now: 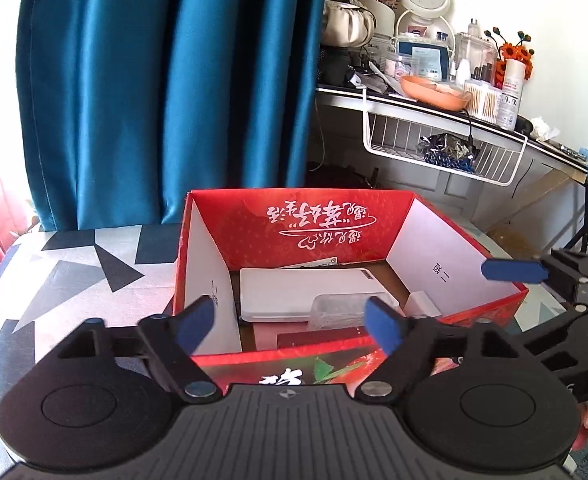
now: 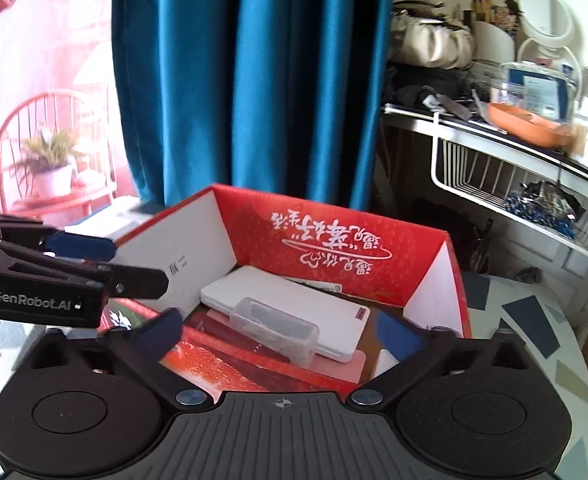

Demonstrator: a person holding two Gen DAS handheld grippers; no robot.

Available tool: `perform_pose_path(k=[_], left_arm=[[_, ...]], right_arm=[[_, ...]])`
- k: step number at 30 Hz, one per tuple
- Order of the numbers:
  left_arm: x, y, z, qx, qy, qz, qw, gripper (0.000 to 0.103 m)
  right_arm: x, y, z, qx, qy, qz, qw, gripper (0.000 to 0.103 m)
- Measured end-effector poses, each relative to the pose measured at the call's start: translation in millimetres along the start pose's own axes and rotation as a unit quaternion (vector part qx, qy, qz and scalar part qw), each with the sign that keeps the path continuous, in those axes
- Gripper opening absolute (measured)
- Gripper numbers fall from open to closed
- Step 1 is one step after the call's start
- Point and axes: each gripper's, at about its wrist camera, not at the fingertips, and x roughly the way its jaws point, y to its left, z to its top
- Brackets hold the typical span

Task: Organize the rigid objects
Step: 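Withdraw both tools from the box toward the pink checkered pen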

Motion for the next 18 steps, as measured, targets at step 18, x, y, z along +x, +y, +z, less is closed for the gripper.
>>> perform_pose_path(k=[18], left_arm=[[-11.5, 38.8, -31.6, -0.014, 0.052, 0.031, 0.9981, 0.102]], right_arm=[[-31.9, 43.9, -49.5, 0.004, -0.037, -0.027, 0.999, 0.103]])
